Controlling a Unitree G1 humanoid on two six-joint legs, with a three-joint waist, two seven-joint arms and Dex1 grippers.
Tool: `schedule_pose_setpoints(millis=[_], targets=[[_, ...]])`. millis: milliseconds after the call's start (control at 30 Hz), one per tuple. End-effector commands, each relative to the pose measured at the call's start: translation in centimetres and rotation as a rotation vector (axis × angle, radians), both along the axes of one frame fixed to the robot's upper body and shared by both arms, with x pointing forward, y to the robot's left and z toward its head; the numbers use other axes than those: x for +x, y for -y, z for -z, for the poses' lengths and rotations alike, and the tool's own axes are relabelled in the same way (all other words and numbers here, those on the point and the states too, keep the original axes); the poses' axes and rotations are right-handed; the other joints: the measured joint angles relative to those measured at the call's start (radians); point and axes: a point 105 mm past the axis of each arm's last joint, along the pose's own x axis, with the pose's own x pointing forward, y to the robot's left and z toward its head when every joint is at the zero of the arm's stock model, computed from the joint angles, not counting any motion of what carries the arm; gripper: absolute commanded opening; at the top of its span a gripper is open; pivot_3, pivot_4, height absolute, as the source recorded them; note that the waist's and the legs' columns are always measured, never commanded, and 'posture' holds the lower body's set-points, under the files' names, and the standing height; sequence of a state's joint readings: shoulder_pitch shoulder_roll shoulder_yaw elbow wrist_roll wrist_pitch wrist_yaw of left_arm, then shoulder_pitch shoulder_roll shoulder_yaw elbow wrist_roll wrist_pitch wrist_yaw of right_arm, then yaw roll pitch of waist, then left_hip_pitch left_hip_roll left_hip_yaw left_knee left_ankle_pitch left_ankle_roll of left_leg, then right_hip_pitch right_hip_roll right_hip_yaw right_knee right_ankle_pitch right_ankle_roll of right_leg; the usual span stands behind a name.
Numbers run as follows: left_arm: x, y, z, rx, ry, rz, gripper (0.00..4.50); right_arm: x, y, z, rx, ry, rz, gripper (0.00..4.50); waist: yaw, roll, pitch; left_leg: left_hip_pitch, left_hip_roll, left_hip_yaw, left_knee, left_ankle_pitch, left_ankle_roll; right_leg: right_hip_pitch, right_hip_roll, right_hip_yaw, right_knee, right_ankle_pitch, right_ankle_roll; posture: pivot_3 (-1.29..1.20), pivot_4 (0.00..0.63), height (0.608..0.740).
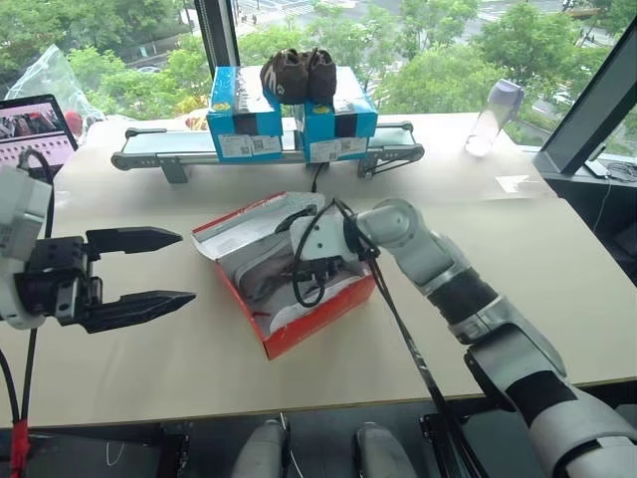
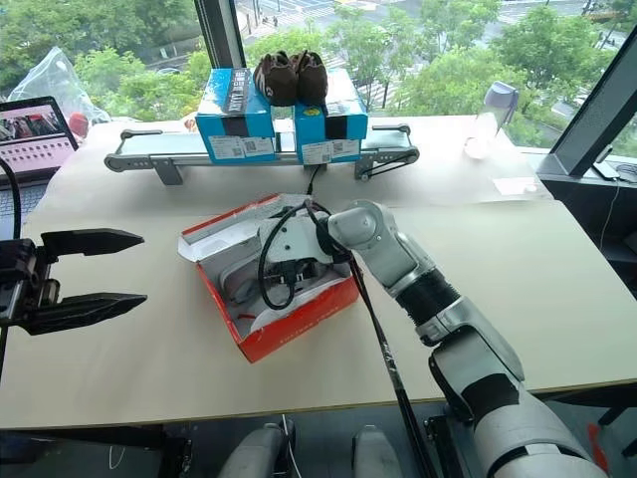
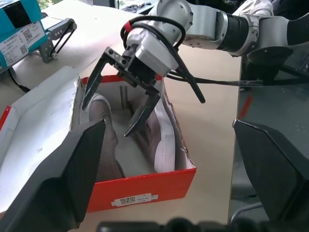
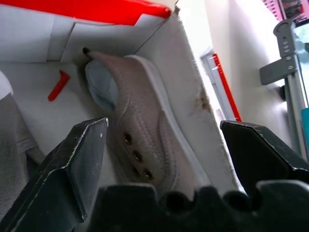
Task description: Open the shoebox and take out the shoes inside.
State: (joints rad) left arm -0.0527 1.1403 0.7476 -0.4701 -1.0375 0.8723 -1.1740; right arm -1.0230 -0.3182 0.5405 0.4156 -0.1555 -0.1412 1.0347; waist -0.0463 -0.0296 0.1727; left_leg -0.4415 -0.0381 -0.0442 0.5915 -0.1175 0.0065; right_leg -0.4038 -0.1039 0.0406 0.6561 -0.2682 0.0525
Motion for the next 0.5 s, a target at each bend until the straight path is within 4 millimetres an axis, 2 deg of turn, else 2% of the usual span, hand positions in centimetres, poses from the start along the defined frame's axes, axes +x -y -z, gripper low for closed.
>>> schedule_pose_setpoints(millis=[33, 133, 200, 233, 300, 367, 400, 467, 500], targets=[[-0.4, 0.1, -0.7, 0.027, 0.046, 0.001, 4.50, 0.2, -1.0, -0.3, -0.002, 0.036, -0.032, 4.44, -0.001, 0.000, 0.000, 0.000, 0.000, 0.000, 0.000, 0.000, -0.001, 0.000, 0.000, 0.000, 0.000, 0.000, 0.000, 0.00, 0.150, 0.740], [-0.4, 0.1, -0.9, 0.028, 0.049, -0.004, 4.50, 0.8, -1.4, 0.8, -0.027, 0.019, -0.022, 4.44, -0.002, 0.000, 0.000, 0.000, 0.001, 0.000, 0.000, -0.001, -0.002, 0.000, 0.002, 0.000, 0.000, 0.001, -0.001, 0.00, 0.150, 0.740], [-0.4, 0.1, -0.9, 0.033, 0.051, -0.009, 4.50, 1.1, -1.6, 1.3, -0.038, 0.012, -0.017, 3.93, -0.002, 0.000, 0.000, 0.001, 0.003, -0.001, 0.000, -0.001, -0.005, 0.000, 0.005, 0.000, 0.000, 0.001, -0.003, 0.00, 0.150, 0.740], [-0.4, 0.1, -0.9, 0.033, 0.051, -0.011, 4.50, 1.2, -1.6, 1.4, -0.041, 0.010, -0.017, 3.90, -0.002, 0.000, 0.000, 0.001, 0.004, -0.001, 0.000, -0.001, -0.006, 0.000, 0.006, 0.001, 0.000, 0.002, -0.003, 0.00, 0.150, 0.740], [-0.4, 0.1, -0.7, 0.035, 0.049, -0.012, 4.50, 1.2, -1.7, 1.3, -0.038, 0.001, -0.020, 3.08, -0.002, 0.000, 0.000, 0.001, 0.005, -0.001, 0.000, -0.001, -0.007, 0.000, 0.007, 0.001, 0.000, 0.002, -0.004, 0.00, 0.150, 0.740], [-0.4, 0.1, -0.6, 0.034, 0.048, -0.012, 4.50, 1.0, -1.8, 0.8, -0.028, -0.003, -0.030, 2.47, -0.002, 0.000, 0.000, 0.001, 0.006, -0.001, 0.000, -0.001, -0.007, 0.000, 0.008, 0.001, 0.000, 0.003, -0.005, 0.00, 0.150, 0.740], [-0.4, 0.1, -0.6, 0.034, 0.048, -0.012, 4.50, 0.8, -1.8, 0.6, -0.021, -0.005, -0.035, 1.98, -0.002, 0.000, 0.000, 0.001, 0.007, -0.001, 0.000, -0.001, -0.007, 0.000, 0.009, 0.001, 0.000, 0.003, -0.005, 0.00, 0.150, 0.740], [-0.3, 0.2, -0.5, 0.035, 0.050, -0.007, 4.50, 0.5, -1.7, 0.0, -0.010, -0.008, -0.044, 1.41, -0.002, 0.000, 0.000, 0.002, 0.008, -0.001, 0.000, -0.001, -0.008, 0.000, 0.010, 0.001, 0.000, 0.003, -0.006, 0.00, 0.150, 0.740], [-0.2, 0.2, -0.5, 0.036, 0.051, -0.005, 4.50, 0.4, -1.7, -0.4, -0.006, -0.007, -0.048, 1.28, -0.002, 0.000, 0.000, 0.002, 0.008, -0.001, 0.000, -0.001, -0.008, 0.000, 0.010, 0.001, 0.000, 0.003, -0.006, 0.00, 0.150, 0.740]])
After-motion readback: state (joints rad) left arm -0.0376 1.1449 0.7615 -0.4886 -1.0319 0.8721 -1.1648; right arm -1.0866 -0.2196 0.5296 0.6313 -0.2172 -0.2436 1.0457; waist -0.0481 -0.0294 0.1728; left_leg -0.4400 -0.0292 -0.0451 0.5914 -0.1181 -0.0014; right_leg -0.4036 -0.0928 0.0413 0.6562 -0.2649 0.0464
